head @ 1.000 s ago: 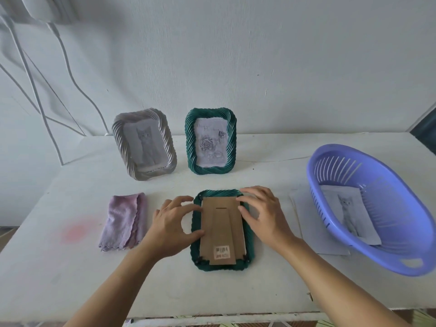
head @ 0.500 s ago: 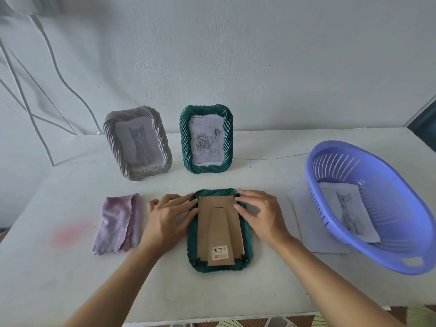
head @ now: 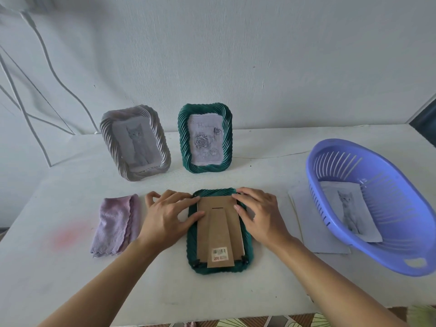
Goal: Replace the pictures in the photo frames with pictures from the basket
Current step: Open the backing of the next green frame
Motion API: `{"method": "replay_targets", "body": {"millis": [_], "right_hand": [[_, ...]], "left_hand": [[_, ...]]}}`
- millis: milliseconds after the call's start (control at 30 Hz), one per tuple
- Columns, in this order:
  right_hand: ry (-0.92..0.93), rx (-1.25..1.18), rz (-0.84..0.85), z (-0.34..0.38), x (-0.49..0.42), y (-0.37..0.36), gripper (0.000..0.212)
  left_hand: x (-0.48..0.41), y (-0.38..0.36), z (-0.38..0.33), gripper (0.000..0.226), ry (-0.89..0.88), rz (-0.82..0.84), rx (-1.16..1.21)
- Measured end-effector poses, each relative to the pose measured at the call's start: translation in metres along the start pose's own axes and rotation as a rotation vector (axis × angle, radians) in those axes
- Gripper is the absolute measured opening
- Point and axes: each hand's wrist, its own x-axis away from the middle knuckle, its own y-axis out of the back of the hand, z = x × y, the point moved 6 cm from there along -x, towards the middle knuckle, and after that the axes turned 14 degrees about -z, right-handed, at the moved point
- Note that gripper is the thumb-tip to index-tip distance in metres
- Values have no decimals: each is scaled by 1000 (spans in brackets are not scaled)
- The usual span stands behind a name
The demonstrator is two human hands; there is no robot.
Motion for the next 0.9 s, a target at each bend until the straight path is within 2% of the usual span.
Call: {"method": "replay_targets", "body": {"millis": [333,633,767,900], "right_hand": [[25,35,20,4,-3,0,28],[232,86,145,4,-15,6,33],[217,69,149,6,-15,7,33],[94,35,129,7,-9,9,32]], "left_hand": [[5,0,-7,43,74,-52,-4],[1,2,-5,43,60,18,-69],[3,0,-4,45,79,16,-62],[5,-1,-5,44,103,9,-50]]}}
